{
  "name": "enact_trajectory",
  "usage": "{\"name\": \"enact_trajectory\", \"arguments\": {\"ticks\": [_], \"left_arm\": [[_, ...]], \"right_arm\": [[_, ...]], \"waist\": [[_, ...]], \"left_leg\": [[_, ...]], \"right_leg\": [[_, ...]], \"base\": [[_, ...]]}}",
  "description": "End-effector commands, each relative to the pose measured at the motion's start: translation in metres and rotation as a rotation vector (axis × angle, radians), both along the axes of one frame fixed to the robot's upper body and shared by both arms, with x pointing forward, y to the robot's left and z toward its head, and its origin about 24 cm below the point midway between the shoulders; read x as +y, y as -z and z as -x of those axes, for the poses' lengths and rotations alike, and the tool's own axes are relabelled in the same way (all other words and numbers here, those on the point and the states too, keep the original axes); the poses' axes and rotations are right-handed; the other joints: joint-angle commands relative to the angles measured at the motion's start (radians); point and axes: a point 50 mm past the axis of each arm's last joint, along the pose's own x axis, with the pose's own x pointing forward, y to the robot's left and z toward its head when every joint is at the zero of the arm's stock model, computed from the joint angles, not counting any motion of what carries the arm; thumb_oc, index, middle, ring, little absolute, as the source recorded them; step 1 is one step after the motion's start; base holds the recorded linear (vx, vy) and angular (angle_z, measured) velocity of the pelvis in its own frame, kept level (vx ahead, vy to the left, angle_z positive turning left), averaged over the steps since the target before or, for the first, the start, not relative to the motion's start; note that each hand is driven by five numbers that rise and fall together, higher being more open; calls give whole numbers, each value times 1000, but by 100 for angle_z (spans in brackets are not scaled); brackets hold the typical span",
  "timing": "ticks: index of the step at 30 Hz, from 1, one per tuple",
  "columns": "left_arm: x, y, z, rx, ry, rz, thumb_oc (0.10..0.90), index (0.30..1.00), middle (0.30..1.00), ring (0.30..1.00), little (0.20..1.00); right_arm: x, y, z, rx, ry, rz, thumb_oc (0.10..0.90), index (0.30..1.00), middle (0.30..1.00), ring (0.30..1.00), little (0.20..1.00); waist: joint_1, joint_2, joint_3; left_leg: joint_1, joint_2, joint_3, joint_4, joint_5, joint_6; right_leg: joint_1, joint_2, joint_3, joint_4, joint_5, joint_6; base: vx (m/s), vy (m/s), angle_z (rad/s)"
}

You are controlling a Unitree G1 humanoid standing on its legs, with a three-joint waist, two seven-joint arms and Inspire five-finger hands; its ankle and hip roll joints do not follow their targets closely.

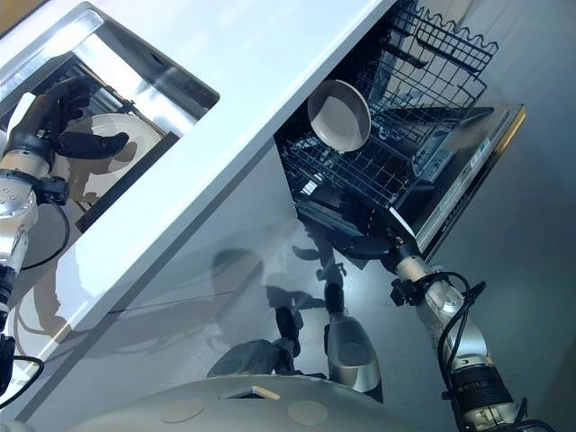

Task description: Pick up plates and place into dishwasher.

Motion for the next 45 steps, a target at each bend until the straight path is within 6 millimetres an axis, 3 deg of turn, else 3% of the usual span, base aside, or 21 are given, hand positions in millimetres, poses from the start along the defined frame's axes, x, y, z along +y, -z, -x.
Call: {"name": "enact_trajectory", "arguments": {"ticks": [1,12,16,20,23,28,33,35,38,45], "left_arm": [[20,-77,0,-188,-49,-61,800,900,900,900,900],[39,-29,1,273,-72,-138,800,900,900,900,900],[54,-29,13,342,-154,-256,800,900,900,900,900],[68,-60,24,150,-300,-364,800,900,900,900,900],[72,-96,32,-64,-415,-469,800,900,900,900,900],[65,-137,44,-420,-520,-507,800,900,900,900,900],[48,-128,46,-666,-500,-348,800,900,900,900,900],[39,-114,45,-721,-490,-293,800,900,900,900,900],[33,-96,40,-671,-478,-292,800,900,900,900,900],[35,-86,35,-540,-414,-270,800,900,900,900,900]], "right_arm": [[4,-40,-12,-247,-41,-8,800,900,900,900,900],[4,-39,-12,-237,-15,-27,800,900,900,900,900],[0,-41,-10,-236,8,-43,800,900,900,900,900],[0,-37,-8,-226,20,-44,800,900,900,900,900],[0,-31,-6,-214,27,-40,800,900,900,900,900],[1,-23,-1,-196,36,-41,800,900,900,900,900],[6,-17,3,-183,40,-49,800,900,900,900,900],[9,-14,5,-177,40,-55,800,900,900,900,900],[13,-12,6,-170,32,-55,800,900,900,900,900],[10,-11,7,-156,26,-52,800,900,900,900,900]], "waist": [[-18,14,-19],[-24,22,-16],[-17,25,-20],[-6,28,-32],[0,30,-46],[7,28,-68],[11,16,-74],[12,12,-76],[8,8,-75],[4,9,-74]], "left_leg": [[-103,-52,-26,159,-112,27],[-93,-57,-22,163,-115,30],[-89,-61,-29,156,-111,29],[-79,-65,-39,144,-108,27],[-72,-67,-46,136,-108,26],[-57,-64,-54,117,-108,25],[-46,-62,-60,109,-112,25],[-43,-61,-63,109,-115,25],[-38,-61,-66,108,-117,25],[-33,-60,-62,112,-122,26]], "right_leg": [[-30,-55,-11,117,-94,134],[-39,-63,-24,128,-78,144],[-33,-65,-36,119,-77,145],[-18,-65,-51,110,-85,144],[-9,-65,-57,108,-90,142],[1,-65,-63,107,-99,135],[-2,-64,-63,120,-104,133],[-6,-63,-64,128,-107,132],[-12,-63,-65,139,-107,132],[-16,-63,-64,149,-102,137]], "base": [[0,0,0],[0,0,0],[-24,-19,-2],[-17,-16,-2],[-10,-10,6],[2,-9,10],[-2,-12,7],[-2,-8,5],[-1,-1,2],[-2,2,-1]]}}
